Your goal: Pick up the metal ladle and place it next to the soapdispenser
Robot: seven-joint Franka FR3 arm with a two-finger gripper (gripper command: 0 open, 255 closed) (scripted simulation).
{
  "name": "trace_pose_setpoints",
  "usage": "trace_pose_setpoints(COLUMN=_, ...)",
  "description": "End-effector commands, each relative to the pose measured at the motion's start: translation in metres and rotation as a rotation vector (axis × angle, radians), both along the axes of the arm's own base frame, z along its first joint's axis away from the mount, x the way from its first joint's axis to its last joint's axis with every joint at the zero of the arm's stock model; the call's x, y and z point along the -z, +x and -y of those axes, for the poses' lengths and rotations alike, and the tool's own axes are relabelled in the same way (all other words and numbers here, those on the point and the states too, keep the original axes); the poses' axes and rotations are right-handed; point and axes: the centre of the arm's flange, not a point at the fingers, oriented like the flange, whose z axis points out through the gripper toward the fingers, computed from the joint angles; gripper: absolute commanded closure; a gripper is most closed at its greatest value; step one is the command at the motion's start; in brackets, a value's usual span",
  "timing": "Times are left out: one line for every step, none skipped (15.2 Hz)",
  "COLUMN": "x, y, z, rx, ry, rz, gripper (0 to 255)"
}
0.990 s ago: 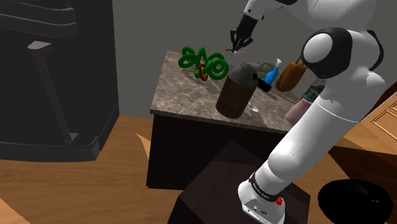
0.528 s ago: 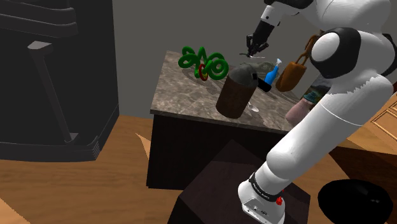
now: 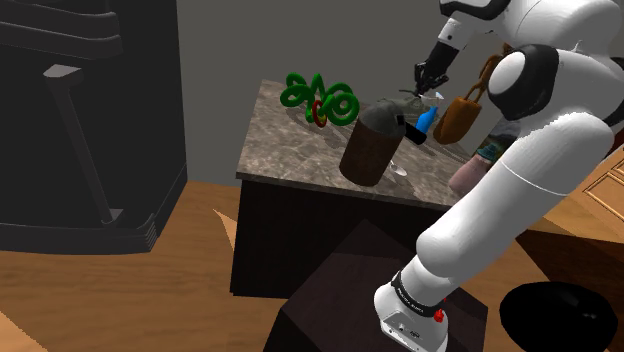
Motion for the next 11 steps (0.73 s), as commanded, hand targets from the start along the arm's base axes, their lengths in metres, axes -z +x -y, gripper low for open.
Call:
trace_pose_setpoints(x=-0.002, y=-0.022, z=0.019, rx=-0.001, ry=0.000, rz=0.000, gripper=255)
trace_pose_setpoints(x=-0.002, y=-0.032, z=0.027, rx=-0.001, ry=0.000, rz=0.000, gripper=255)
trace_pose_setpoints(x=-0.002, y=-0.042, z=0.036, rx=-0.001, ry=0.000, rz=0.000, gripper=255)
trace_pose_setpoints(x=-0.002, y=-0.052, z=0.045, rx=-0.001, ry=0.000, rz=0.000, gripper=255)
trace_pose_setpoints(x=-0.002, y=-0.061, z=0.054, rx=-0.001, ry=0.000, rz=0.000, gripper=255)
trace_pose_setpoints(x=-0.002, y=-0.071, z=0.063, rx=-0.001, ry=0.000, rz=0.000, gripper=255)
trace_pose_setpoints(x=-0.002, y=-0.081, z=0.072, rx=-0.001, ry=0.000, rz=0.000, gripper=255)
trace_pose_setpoints(x=-0.002, y=-0.091, z=0.081, rx=-0.001, ry=0.000, rz=0.000, gripper=255)
trace_pose_setpoints(x=-0.002, y=-0.100, z=0.090, rx=-0.001, ry=0.000, rz=0.000, gripper=255)
trace_pose_setpoints(x=-0.002, y=-0.110, z=0.099, rx=-0.001, ry=0.000, rz=0.000, gripper=255)
trace_pose_setpoints(x=-0.002, y=-0.121, z=0.109, rx=-0.001, ry=0.000, rz=0.000, gripper=255)
